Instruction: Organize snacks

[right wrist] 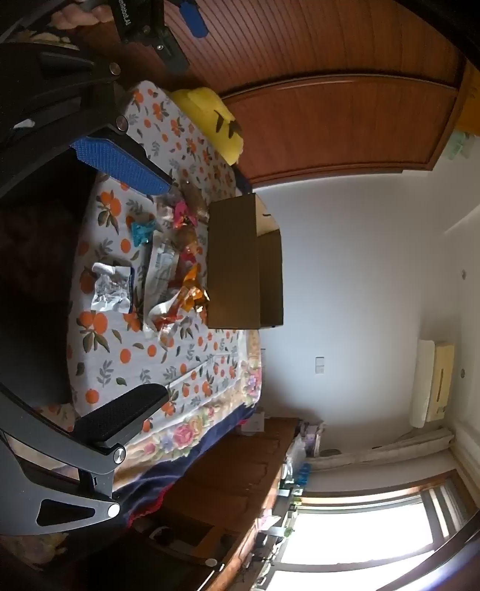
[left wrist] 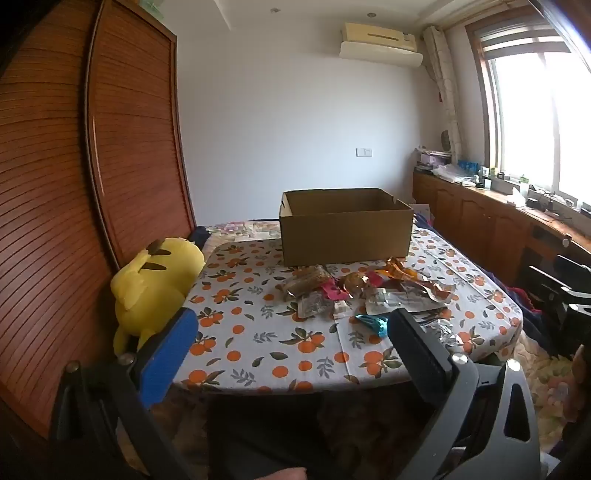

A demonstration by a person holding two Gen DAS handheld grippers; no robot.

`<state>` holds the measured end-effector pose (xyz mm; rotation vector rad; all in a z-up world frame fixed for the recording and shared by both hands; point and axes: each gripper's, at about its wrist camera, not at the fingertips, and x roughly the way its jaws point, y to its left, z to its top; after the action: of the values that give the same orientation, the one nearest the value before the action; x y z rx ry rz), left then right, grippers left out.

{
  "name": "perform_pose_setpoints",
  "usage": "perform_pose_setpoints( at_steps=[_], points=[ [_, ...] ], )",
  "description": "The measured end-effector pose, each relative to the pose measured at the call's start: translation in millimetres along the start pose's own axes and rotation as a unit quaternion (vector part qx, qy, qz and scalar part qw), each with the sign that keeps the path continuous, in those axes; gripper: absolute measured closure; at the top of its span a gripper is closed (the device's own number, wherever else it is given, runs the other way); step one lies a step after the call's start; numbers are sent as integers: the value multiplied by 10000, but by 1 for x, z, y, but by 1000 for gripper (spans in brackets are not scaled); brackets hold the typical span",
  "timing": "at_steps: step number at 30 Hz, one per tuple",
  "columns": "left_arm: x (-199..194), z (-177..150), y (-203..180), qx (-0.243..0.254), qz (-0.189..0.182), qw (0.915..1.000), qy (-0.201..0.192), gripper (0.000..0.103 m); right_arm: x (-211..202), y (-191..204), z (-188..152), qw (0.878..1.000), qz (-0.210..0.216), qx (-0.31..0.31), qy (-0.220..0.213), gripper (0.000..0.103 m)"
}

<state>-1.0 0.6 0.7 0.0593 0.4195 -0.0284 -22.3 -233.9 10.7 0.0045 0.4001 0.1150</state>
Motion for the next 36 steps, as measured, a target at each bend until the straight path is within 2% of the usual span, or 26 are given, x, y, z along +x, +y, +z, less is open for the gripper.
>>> perform_pose_setpoints(
  at_steps=[13, 15, 36],
  points=[
    [-7, 0, -2, 42, 13, 10000, -47, 0, -10, -2, 5, 10000, 0, 43, -31, 0],
    [-6, 0, -3, 42, 9, 10000, -36, 0, 0, -1, -3, 10000, -15, 9, 12, 0],
    [-9, 5, 0, 37, -9, 10000, -37, 0, -2, -1, -2, 10000, -34, 29, 24, 0]
  ],
)
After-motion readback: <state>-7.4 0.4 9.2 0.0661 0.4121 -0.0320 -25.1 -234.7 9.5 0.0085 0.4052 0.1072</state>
